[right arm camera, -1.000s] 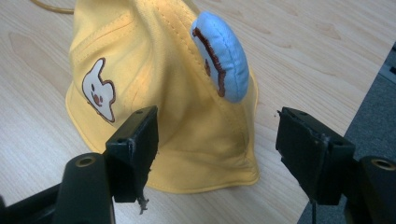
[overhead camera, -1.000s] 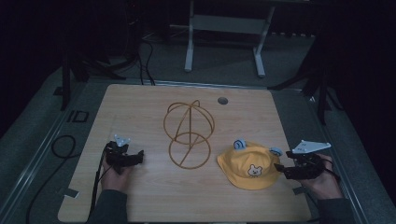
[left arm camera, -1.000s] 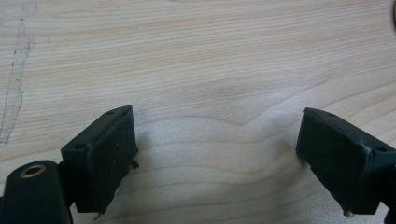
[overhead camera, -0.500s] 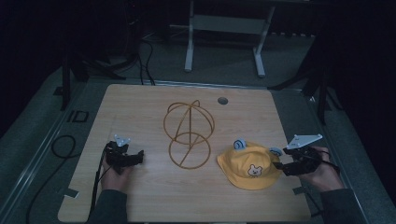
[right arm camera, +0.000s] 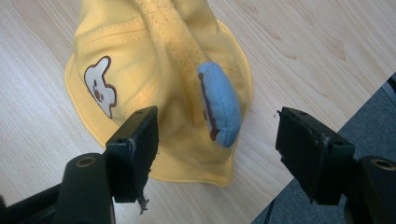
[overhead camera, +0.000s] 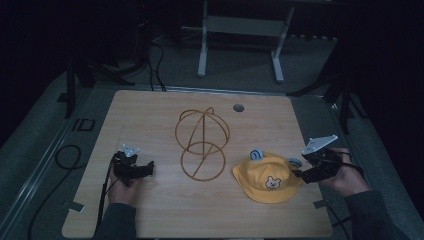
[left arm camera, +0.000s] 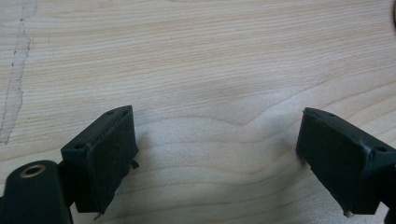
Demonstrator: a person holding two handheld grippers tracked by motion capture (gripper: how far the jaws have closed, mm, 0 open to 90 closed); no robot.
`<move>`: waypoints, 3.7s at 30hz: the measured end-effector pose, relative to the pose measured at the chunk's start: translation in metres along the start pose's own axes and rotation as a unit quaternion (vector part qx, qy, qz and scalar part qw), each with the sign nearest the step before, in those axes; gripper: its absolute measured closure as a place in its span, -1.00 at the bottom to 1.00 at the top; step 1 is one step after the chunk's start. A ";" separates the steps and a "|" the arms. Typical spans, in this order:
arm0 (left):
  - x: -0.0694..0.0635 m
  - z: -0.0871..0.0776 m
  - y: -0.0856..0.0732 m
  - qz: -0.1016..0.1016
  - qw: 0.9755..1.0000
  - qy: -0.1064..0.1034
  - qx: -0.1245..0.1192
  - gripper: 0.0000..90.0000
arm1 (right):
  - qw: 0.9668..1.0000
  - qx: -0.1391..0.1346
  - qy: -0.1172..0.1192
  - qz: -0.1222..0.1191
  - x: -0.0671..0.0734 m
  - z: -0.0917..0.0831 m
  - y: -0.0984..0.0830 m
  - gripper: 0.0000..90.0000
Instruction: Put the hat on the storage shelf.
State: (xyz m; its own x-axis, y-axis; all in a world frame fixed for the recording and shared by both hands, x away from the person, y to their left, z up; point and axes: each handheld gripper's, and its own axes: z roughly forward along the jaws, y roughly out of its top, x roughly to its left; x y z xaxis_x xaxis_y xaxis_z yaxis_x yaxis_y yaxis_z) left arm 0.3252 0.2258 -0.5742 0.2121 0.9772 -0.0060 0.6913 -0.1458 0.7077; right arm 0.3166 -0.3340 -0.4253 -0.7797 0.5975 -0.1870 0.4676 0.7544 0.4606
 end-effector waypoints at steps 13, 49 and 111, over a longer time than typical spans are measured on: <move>0.000 0.000 0.000 0.000 1.000 0.000 0.000 -0.73 | 0.999 0.037 0.033 -0.022 -0.003 0.005 0.020 -0.56; 0.000 0.000 0.000 -0.001 1.000 0.000 -0.001 -0.73 | 0.983 0.126 0.083 -0.102 0.008 0.034 0.071 -0.05; 0.000 0.000 0.000 -0.001 1.000 0.000 -0.001 -0.73 | 0.975 0.145 0.095 -0.139 0.006 0.023 0.098 0.65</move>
State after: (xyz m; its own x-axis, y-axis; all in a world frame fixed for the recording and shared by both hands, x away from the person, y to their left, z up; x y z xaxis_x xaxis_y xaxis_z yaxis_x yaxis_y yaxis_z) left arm 0.3253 0.2257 -0.5743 0.2108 0.9775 -0.0069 0.6898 -0.1437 0.7096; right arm 0.3678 -0.2499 -0.4014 -0.9434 0.3185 -0.0926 0.3036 0.9416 0.1460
